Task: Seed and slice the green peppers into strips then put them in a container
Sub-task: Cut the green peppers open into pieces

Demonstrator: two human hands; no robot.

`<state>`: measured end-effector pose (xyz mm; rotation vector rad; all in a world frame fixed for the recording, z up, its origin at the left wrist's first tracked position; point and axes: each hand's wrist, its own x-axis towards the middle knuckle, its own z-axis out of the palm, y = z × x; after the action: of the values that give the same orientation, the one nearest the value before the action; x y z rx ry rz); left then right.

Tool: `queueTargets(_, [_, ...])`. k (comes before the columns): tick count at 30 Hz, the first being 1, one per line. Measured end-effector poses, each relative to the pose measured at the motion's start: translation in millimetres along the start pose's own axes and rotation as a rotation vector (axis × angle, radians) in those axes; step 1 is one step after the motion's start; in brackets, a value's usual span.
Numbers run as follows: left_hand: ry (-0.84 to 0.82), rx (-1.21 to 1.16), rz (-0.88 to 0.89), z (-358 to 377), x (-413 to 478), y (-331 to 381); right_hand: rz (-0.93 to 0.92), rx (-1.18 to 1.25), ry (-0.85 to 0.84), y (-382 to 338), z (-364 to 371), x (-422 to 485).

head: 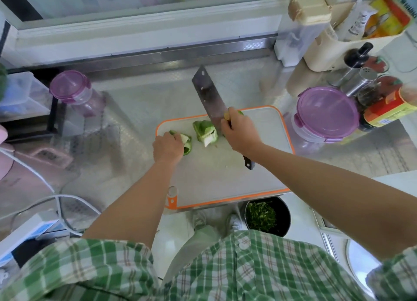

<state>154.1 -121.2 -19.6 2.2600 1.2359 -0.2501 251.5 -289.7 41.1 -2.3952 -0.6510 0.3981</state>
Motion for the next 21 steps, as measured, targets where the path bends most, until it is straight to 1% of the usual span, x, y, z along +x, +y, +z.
queueTargets(2, [0.014,0.028,-0.012,0,1,7,0.099,0.058,0.076,9,-9,8])
queueTargets(4, [0.096,0.040,0.019,0,4,17,0.169,0.078,0.138,18,-15,13])
queueTargets(5, [0.156,0.048,0.073,0,6,24,0.192,0.081,0.161,23,-17,15])
queueTargets(7, [0.221,0.056,0.264,1,10,40,0.231,0.093,0.194,33,-18,16])
queueTargets(9, [0.183,0.035,0.451,3,15,60,0.267,0.110,0.222,41,-17,15])
queueTargets(11, [0.063,0.038,0.543,6,17,82,0.275,0.137,0.242,45,-16,14])
queueTargets(13, [-0.059,0.102,0.572,9,20,101,0.267,0.157,0.257,47,-16,13])
queueTargets(16, [-0.185,0.310,0.580,13,25,120,0.247,0.197,0.236,49,-19,9])
queueTargets(19, [-0.182,0.491,0.575,18,28,130,0.252,0.210,0.196,51,-22,8])
queueTargets(21, [-0.151,0.515,0.594,19,27,133,0.272,0.222,0.193,53,-25,8])
